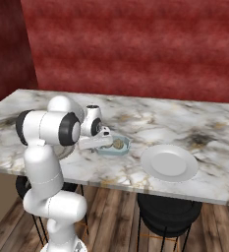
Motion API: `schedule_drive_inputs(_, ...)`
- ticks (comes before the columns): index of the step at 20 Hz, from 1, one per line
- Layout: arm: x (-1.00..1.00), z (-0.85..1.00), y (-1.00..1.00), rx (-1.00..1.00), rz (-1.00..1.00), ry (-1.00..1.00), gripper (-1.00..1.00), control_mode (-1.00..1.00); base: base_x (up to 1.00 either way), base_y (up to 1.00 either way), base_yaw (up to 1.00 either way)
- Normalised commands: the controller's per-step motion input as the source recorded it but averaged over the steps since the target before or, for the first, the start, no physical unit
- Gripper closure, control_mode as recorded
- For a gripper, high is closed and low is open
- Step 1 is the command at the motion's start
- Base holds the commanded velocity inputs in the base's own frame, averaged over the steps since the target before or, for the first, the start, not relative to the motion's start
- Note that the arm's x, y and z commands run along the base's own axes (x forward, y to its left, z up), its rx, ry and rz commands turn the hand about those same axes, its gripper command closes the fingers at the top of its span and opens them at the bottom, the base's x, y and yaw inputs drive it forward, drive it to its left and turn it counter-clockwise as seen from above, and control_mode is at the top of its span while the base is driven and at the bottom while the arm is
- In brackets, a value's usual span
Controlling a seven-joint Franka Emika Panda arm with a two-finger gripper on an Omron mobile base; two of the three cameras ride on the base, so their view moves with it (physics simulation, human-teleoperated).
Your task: Place two dumplings into each of the tupperware containers and then place the containers in the fridge.
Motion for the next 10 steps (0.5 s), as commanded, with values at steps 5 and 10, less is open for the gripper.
schedule_drive_inputs(5, 0.0, 0.0, 0.0, 0.0, 0.0, 0.0, 1.0, -1.0, 0.0, 0.0, 0.0)
schedule_drive_inputs(10, -0.03, 0.13, -0.21, 0.0, 0.09, -0.02, 1.0, -1.0, 0.0, 0.0, 0.0)
